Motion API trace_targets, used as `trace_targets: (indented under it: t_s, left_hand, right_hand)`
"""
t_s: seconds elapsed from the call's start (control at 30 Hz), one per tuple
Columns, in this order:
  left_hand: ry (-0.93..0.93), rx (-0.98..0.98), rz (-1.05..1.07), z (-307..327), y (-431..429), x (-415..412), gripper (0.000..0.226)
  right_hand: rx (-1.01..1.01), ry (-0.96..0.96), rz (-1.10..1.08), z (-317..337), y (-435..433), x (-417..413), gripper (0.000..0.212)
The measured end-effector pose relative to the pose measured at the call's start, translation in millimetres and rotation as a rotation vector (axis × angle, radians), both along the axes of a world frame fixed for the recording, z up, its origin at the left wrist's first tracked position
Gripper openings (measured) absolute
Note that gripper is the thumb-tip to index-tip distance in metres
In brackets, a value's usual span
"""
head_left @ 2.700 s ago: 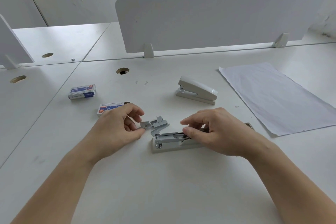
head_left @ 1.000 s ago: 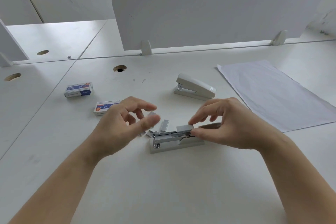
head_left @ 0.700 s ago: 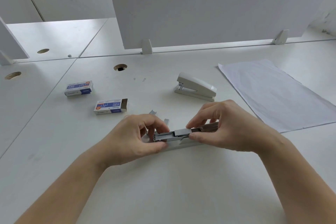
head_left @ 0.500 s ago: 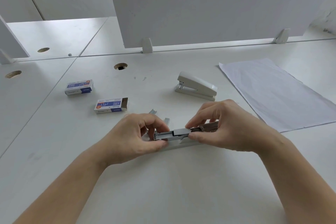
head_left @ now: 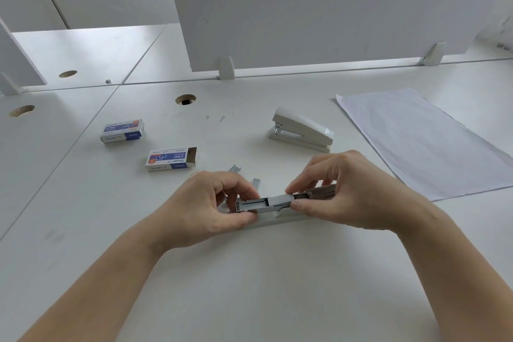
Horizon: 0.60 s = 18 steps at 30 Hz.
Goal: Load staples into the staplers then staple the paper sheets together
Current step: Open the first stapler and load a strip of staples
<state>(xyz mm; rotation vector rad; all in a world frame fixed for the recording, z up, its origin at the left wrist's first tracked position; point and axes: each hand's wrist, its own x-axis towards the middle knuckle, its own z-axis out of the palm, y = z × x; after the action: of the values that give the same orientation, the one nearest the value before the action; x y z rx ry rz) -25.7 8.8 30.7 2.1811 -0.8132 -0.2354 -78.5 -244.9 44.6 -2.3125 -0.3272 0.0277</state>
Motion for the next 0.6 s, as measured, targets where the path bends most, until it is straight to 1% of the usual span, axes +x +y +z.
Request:
trace_targets:
  t_s: [0.1, 0.13, 0.2, 0.27, 0.33, 0.47, 0.6]
  left_hand:
    - [0.004, 0.005, 0.006, -0.3, 0.1, 0.0, 0.018]
    - [0.003, 0.005, 0.007, -0.4, 0.2, -0.1, 0.018]
    - [-0.003, 0.005, 0.009, -0.7, 0.5, 0.0, 0.019]
    - [-0.01, 0.007, 0.013, -0.5, 0.1, -0.5, 0.019]
    - [-0.019, 0.01, 0.015, 0.1, -0.4, -1.1, 0.018]
    - [-0.027, 0.017, 0.025, 1.5, -0.7, -2.2, 0.016]
    - [-0.051, 0.018, 0.041, -0.6, -0.1, -1.2, 0.017]
  right_hand:
    - [-0.039, 0.009, 0.003, 1.7, -0.9, -1.5, 0.024]
    - [-0.025, 0.01, -0.003, 2.2, -1.2, -1.9, 0.024]
    - [0.03, 0.009, -0.025, 2.5, -1.0, -1.6, 0.016]
    - [0.04, -0.001, -0.039, 1.5, 0.9, -0.4, 0.008]
    - [0.025, -0.005, -0.028, 0.3, 3.5, 0.2, 0.006]
    - [0.012, 0.008, 0.01, 1.4, 4.0, -2.7, 0.009]
    - [-0.068, 0.043, 0.052, 2.0, 8.1, -3.7, 0.016]
